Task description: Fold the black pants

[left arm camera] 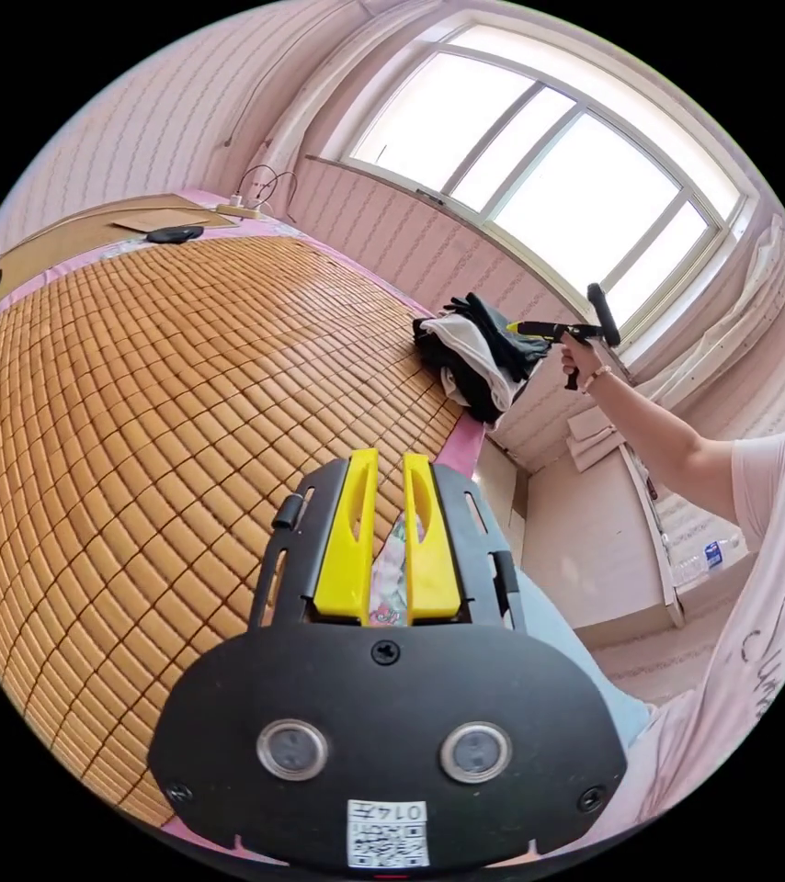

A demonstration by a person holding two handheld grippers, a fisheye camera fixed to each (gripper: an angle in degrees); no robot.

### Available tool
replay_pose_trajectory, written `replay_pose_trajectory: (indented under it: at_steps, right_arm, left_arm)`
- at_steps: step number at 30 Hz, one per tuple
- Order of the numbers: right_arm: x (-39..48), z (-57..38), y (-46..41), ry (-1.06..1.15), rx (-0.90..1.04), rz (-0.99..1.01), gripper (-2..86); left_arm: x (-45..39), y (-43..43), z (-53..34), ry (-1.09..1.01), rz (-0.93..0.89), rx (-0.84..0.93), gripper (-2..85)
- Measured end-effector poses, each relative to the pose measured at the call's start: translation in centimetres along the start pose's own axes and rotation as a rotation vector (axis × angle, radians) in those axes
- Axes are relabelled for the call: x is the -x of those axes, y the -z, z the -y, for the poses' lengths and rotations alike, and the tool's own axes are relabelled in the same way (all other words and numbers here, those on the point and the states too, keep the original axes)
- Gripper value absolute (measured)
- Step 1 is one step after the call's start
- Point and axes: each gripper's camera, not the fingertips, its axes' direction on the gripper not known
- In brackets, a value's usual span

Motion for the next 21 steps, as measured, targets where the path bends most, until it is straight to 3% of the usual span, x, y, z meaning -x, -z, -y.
replay_pose_trajectory:
  at_steps: [6, 8, 11, 15, 18, 21]
  right_arm:
    - [6.7, -0.7, -2.8, 0.079, 0.161, -0.172, 15.3]
    - [9.2, -0.7, -2.7, 0.110, 0.172, -0.262, 8.4]
    - [12.7, -0.7, 0.2, 0.177, 0.107, -0.239, 3.1]
    - [16.6, -0.7, 0.6, 0.230, 0.125, -0.307, 3.6]
    - [17.2, -0.9, -1.8, 0.116, 0.250, -0.265, 7.4]
    - [20.5, -2.2, 0.8, 0.140, 0.172, -0.197, 7.9]
  left_arm:
    - [-1.0, 7.9, -6.3, 0.117, 0.059, 0.007, 5.0]
    - [-1.5, 9.8, -7.4, 0.155, 0.070, -0.017, 5.0]
    - [-2.5, 13.0, -9.3, 0.191, 0.095, -0.042, 5.0]
    - [-3.4, 18.0, -12.6, 0.248, 0.142, -0.053, 4.9]
    - [-3.9, 22.0, -15.1, 0.300, 0.175, -0.071, 5.0]
    - [-5.3, 27.1, -17.6, 0.297, 0.228, -0.121, 5.0]
